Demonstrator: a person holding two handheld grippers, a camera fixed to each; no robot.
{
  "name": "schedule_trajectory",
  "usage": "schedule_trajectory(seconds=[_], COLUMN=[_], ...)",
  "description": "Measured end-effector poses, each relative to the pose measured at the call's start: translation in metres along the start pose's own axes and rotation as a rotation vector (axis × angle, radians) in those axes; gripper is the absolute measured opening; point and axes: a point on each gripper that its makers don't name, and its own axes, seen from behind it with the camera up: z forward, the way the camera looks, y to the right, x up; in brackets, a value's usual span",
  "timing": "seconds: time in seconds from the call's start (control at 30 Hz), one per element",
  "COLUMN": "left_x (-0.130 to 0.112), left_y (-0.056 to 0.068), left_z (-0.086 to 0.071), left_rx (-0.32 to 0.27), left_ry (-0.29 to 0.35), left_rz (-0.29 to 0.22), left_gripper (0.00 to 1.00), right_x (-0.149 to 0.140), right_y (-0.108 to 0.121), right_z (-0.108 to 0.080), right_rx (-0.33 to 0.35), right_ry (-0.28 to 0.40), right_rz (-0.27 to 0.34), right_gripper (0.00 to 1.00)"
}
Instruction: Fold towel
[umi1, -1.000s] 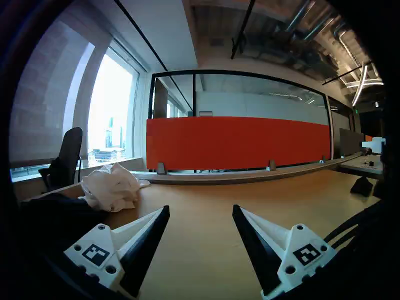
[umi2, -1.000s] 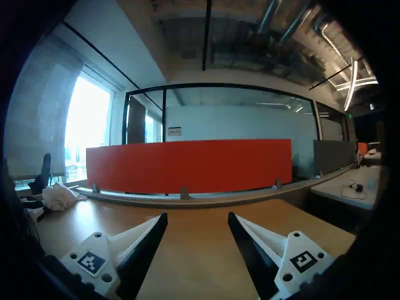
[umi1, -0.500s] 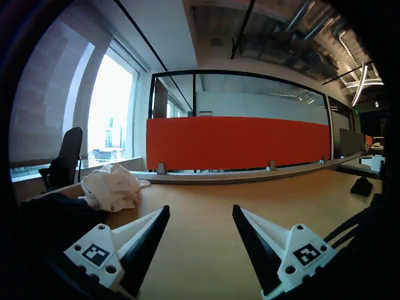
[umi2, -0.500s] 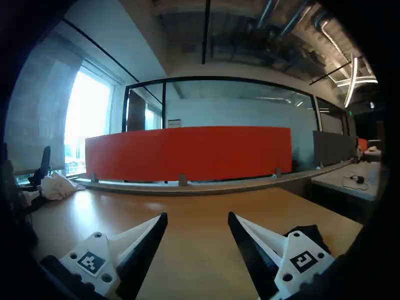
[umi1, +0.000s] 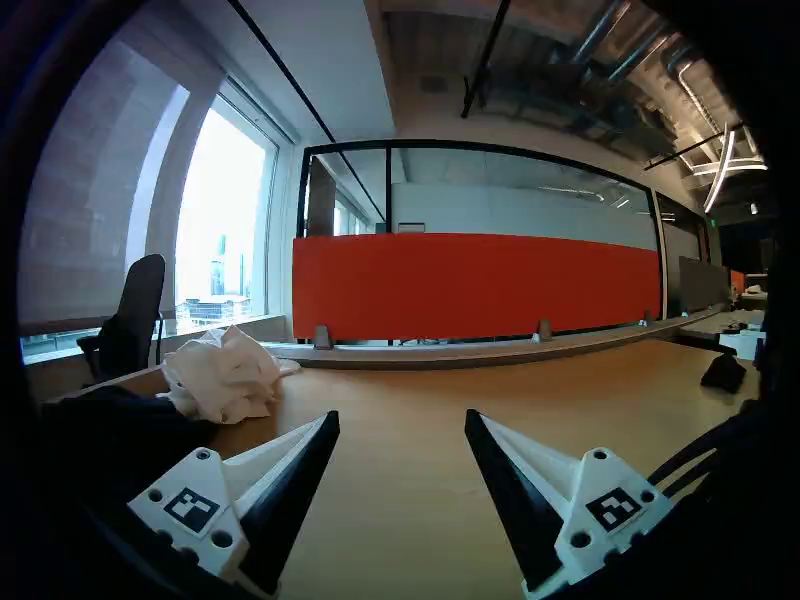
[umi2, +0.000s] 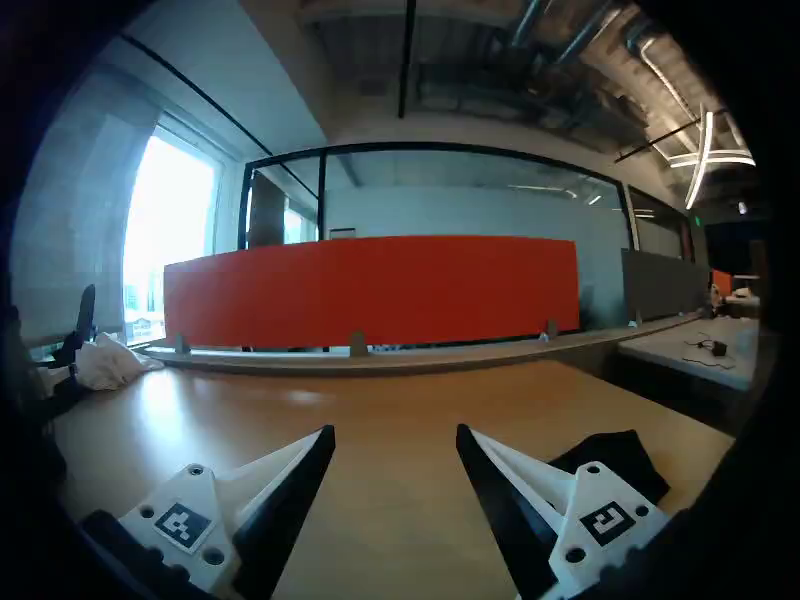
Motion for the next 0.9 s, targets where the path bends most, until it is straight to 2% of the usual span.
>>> schedule_trajectory(seconds=[0.9], left_x=[0.000], left_y=[0.001], left_z=[0.000], left_rx=[0.000], left_ry=[0.000], left_rz=[0.000], left_gripper=[0.93], right_x=[0.007], right_y=[-0.015], right_z=[-0.005], right_rx=[0.035], right_ry=[0.030], right_rz=[-0.033], right_gripper=[0.93])
